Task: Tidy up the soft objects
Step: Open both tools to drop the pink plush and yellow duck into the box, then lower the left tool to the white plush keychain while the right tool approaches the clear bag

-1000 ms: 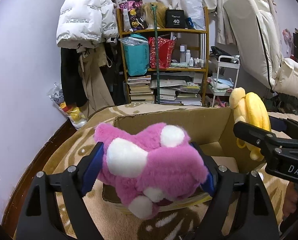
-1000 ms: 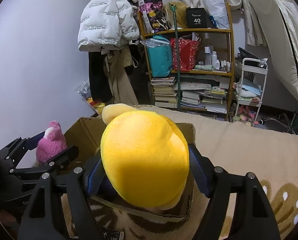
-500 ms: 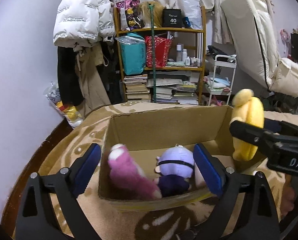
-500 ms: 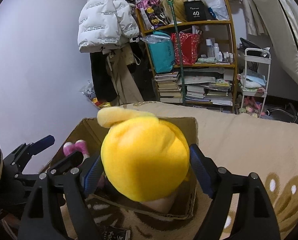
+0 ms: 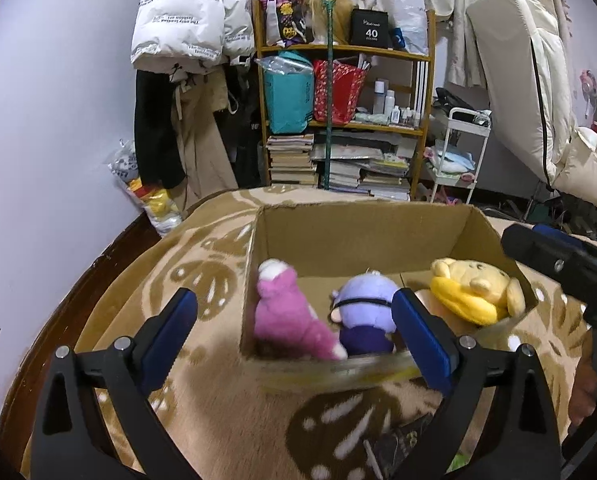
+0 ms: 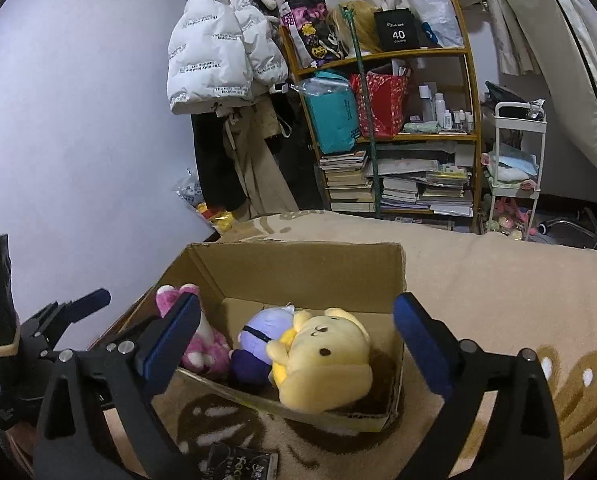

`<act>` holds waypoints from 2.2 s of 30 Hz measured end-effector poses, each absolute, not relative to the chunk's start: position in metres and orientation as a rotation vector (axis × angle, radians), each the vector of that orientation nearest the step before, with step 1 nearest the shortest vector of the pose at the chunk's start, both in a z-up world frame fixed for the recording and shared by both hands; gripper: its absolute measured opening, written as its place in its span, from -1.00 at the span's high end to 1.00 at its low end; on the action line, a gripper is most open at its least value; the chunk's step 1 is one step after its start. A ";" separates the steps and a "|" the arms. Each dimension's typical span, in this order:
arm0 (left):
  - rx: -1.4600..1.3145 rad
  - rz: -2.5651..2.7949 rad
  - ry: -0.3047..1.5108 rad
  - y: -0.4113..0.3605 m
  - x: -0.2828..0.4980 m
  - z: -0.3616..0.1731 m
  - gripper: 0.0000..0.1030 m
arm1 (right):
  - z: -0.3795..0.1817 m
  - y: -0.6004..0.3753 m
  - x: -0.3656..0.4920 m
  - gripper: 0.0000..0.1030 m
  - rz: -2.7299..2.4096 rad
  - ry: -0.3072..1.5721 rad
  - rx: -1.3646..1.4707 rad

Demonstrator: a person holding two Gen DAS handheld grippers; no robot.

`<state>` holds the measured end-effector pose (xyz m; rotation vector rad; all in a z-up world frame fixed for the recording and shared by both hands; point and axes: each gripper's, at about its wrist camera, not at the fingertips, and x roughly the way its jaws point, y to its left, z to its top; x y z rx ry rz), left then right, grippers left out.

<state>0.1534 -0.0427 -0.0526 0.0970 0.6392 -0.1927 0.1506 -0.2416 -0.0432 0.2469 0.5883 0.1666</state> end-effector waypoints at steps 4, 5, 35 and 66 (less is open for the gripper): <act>0.118 -0.188 0.660 -0.040 0.137 -0.047 -0.88 | -0.038 -0.239 0.139 -0.98 0.158 0.592 0.232; 0.127 -0.189 0.663 -0.041 0.132 -0.046 -0.88 | -0.036 -0.239 0.134 -0.98 0.154 0.592 0.229; 0.172 -0.221 0.840 -0.034 0.026 -0.044 -0.88 | -0.032 -0.213 0.010 -0.98 0.192 0.745 0.173; 0.142 -0.228 1.168 -0.044 0.072 -0.109 -0.88 | -0.109 -0.226 0.053 -0.84 0.145 1.060 0.344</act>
